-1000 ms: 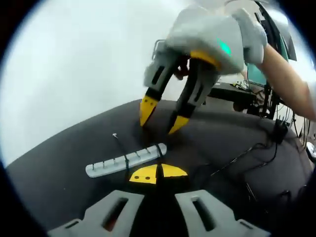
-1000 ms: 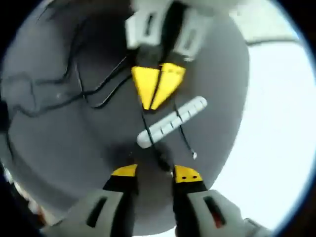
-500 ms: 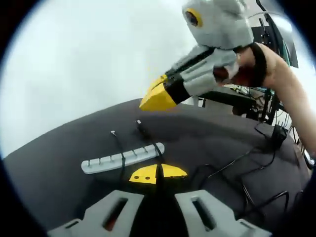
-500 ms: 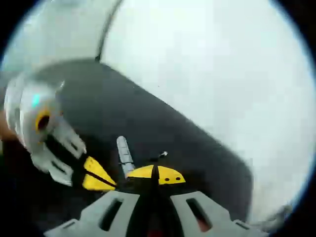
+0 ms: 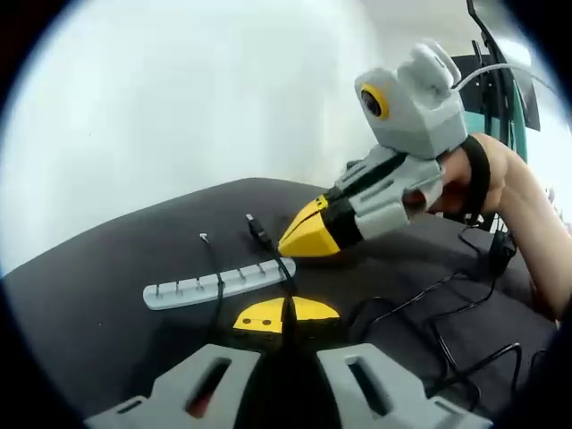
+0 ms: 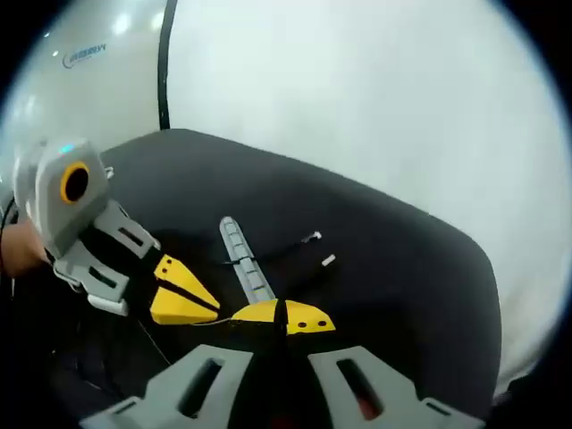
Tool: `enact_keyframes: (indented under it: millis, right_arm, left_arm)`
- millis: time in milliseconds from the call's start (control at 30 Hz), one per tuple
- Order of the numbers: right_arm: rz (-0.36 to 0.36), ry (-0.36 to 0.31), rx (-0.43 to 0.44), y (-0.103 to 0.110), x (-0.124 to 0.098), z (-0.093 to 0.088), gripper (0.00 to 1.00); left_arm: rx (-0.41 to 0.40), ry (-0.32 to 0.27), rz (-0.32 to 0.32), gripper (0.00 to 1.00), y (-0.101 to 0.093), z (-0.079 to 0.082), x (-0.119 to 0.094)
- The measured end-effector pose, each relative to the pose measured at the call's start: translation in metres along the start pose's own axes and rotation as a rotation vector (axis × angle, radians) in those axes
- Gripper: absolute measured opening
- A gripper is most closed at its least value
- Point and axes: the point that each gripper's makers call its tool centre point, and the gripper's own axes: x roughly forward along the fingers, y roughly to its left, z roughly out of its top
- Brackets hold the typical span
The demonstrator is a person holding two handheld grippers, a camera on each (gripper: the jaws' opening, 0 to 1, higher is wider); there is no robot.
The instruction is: Grab the wires, straighten them and put them on the rack
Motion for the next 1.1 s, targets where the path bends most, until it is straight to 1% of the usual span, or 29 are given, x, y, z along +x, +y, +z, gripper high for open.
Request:
enact_keyframes:
  millis: [33, 100, 133, 167, 200, 233, 333, 367, 400, 433, 500, 533, 567, 633, 667, 700, 833, 867, 900, 967, 1000, 1033, 1067, 1100]
  right_arm:
    - [-0.008, -0.027, 0.009, -0.001, -0.002, 0.004, 0.00]
    - [-0.003, -0.005, -0.006, -0.001, -0.001, 0.003, 0.00]
    - [-0.026, 0.022, -0.052, -0.004, 0.001, -0.002, 0.00]
    - [-0.057, 0.042, -0.058, -0.009, 0.003, -0.006, 0.00]
    - [-0.055, 0.043, -0.066, -0.003, 0.004, -0.008, 0.00]
    - [-0.053, 0.042, -0.063, -0.002, 0.005, -0.008, 0.00]
    - [-0.052, 0.006, -0.045, 0.000, 0.000, 0.002, 0.00]
    - [-0.043, -0.011, -0.043, 0.004, -0.001, 0.007, 0.00]
    - [-0.038, -0.017, -0.041, 0.010, -0.004, 0.008, 0.00]
    - [-0.038, -0.019, -0.043, 0.013, -0.002, 0.009, 0.00]
    - [-0.052, 0.017, -0.081, 0.011, 0.001, 0.001, 0.00]
    - [-0.081, 0.051, -0.110, 0.004, 0.005, -0.004, 0.00]
    - [-0.103, 0.060, -0.123, 0.001, 0.006, -0.006, 0.00]
    - [-0.099, 0.056, -0.127, 0.002, 0.007, -0.003, 0.00]
    - [-0.103, 0.059, -0.138, 0.004, 0.005, -0.005, 0.00]
    - [-0.114, 0.062, -0.117, 0.004, 0.004, -0.006, 0.00]
    - [-0.111, 0.054, -0.118, 0.003, 0.004, -0.006, 0.00]
    - [-0.104, 0.054, -0.141, 0.003, 0.004, -0.005, 0.00]
    - [-0.106, 0.056, -0.141, 0.003, 0.003, -0.004, 0.00]
    - [-0.163, 0.035, -0.135, -0.005, -0.005, 0.003, 0.00]
    - [-0.171, 0.027, -0.145, -0.001, -0.009, 0.004, 0.00]
    - [-0.171, 0.021, -0.153, 0.001, -0.010, 0.006, 0.00]
    - [-0.156, 0.013, -0.163, 0.004, -0.008, 0.009, 0.00]
    - [-0.131, 0.003, -0.149, 0.009, -0.005, 0.010, 0.00]
  left_arm:
    - [0.000, -0.001, -0.002, 0.03, -0.001, 0.000, 0.000]
    - [-0.005, -0.004, -0.002, 0.03, -0.001, 0.000, 0.000]
    - [-0.005, -0.004, -0.002, 0.03, -0.001, 0.000, 0.000]
    - [-0.003, -0.004, -0.002, 0.03, -0.001, 0.000, 0.000]
    - [-0.002, -0.003, -0.001, 0.03, -0.001, 0.000, 0.001]
    - [-0.001, -0.003, -0.001, 0.03, -0.001, 0.000, 0.000]
    - [-0.005, -0.009, 0.001, 0.03, -0.001, 0.000, -0.001]
    - [-0.004, -0.011, 0.001, 0.03, -0.001, -0.001, -0.002]
    - [-0.005, -0.011, 0.001, 0.03, -0.001, 0.000, -0.002]
    - [-0.005, -0.011, 0.001, 0.03, -0.001, -0.001, -0.002]
    - [-0.007, -0.013, 0.001, 0.03, -0.001, -0.001, -0.003]
    - [-0.012, -0.014, 0.000, 0.03, -0.001, -0.001, -0.003]
    - [-0.016, -0.015, 0.000, 0.03, -0.001, -0.001, -0.003]
    - [-0.019, -0.016, 0.002, 0.03, -0.001, -0.001, -0.003]
    - [-0.022, -0.016, 0.004, 0.03, -0.001, -0.001, -0.003]
    - [-0.022, -0.016, 0.006, 0.03, -0.001, -0.001, -0.003]
    - [-0.024, -0.020, 0.005, 0.03, -0.001, 0.000, -0.002]
    - [-0.023, -0.020, 0.005, 0.03, -0.001, 0.000, -0.002]
    - [-0.024, -0.019, 0.004, 0.03, -0.001, 0.000, -0.002]
    - [-0.032, -0.020, 0.004, 0.03, -0.001, 0.000, -0.002]
    - [-0.034, -0.021, 0.004, 0.03, -0.001, 0.000, -0.002]
    - [-0.032, -0.021, 0.004, 0.03, -0.001, 0.000, -0.002]
    - [-0.031, -0.021, 0.004, 0.03, -0.001, 0.000, -0.002]
    - [-0.032, -0.021, 0.004, 0.03, -0.001, 0.000, -0.002]
